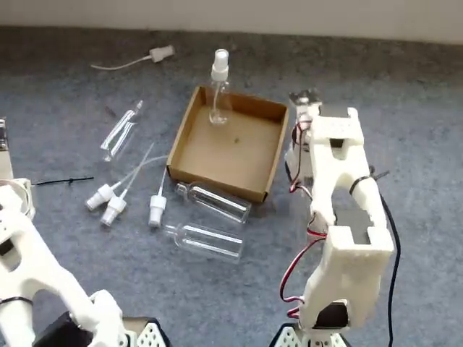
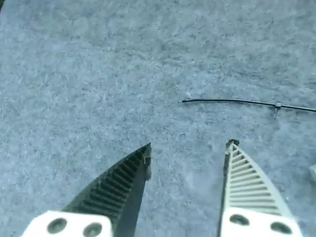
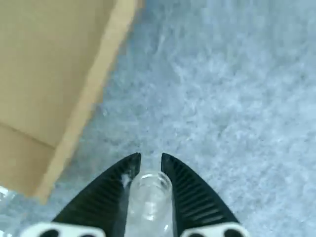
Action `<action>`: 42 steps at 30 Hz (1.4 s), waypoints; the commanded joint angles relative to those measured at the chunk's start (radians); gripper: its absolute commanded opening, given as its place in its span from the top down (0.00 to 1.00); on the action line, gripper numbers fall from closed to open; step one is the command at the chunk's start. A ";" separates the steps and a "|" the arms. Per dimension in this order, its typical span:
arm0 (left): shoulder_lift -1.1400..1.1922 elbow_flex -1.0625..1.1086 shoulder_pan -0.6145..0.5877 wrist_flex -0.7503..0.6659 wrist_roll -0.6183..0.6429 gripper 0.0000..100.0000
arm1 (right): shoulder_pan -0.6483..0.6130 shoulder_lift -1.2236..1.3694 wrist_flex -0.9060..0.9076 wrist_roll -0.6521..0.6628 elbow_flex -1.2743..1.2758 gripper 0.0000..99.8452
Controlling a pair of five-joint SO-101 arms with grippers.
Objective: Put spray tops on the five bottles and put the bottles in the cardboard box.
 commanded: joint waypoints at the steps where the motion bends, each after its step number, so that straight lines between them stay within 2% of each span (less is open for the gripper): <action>1: -0.008 0.041 -0.007 -0.098 -0.006 0.78 | -0.019 -0.016 0.068 -0.012 -0.208 0.98; 6: -0.008 0.065 -0.001 -0.104 -0.006 0.78 | -0.024 -0.015 0.133 0.015 -0.344 0.97; 13: -0.008 0.065 -0.007 -0.103 -0.006 0.78 | 0.001 0.013 0.157 0.031 -0.274 0.74; 16: -0.008 0.065 -0.005 -0.103 -0.006 0.78 | -0.002 0.073 0.157 0.032 -0.272 0.70; 25: -0.005 0.067 -0.002 -0.103 -0.006 0.78 | -0.002 0.194 0.154 0.029 -0.274 0.70; 34: -0.007 0.099 -0.001 -0.109 -0.008 0.78 | 0.015 0.196 -0.076 0.026 -0.349 0.70; 42: -0.007 0.099 0.001 -0.109 -0.008 0.78 | -0.007 0.200 -0.120 0.026 -0.348 0.70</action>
